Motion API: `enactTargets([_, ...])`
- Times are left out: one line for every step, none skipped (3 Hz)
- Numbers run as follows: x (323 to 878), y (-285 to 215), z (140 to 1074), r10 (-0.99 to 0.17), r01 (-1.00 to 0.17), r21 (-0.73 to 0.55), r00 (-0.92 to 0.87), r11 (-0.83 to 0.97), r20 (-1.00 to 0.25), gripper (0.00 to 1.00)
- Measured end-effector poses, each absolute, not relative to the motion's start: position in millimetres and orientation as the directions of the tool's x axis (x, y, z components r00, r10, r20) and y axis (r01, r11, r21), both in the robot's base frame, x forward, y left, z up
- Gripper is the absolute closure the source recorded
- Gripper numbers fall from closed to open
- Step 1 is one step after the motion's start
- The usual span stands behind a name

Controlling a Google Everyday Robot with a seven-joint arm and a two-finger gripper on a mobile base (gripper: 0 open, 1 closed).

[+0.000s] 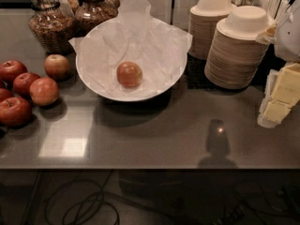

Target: Pick apple from white bowl

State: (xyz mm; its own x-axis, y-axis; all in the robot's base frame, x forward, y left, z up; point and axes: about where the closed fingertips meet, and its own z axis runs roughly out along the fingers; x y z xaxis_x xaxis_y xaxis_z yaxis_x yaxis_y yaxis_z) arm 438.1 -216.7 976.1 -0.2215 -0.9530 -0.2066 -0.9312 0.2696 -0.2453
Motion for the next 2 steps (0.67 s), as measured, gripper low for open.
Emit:
enactTargets([445.6,-210.4,976.9,-0.957,-0.925,-0.274,-0.216,0.264,-0.192,0.0])
enactTargets([445.8,-210.2,976.9,-0.957,-0.925,-0.274,-0.216,0.264,-0.193,0.0])
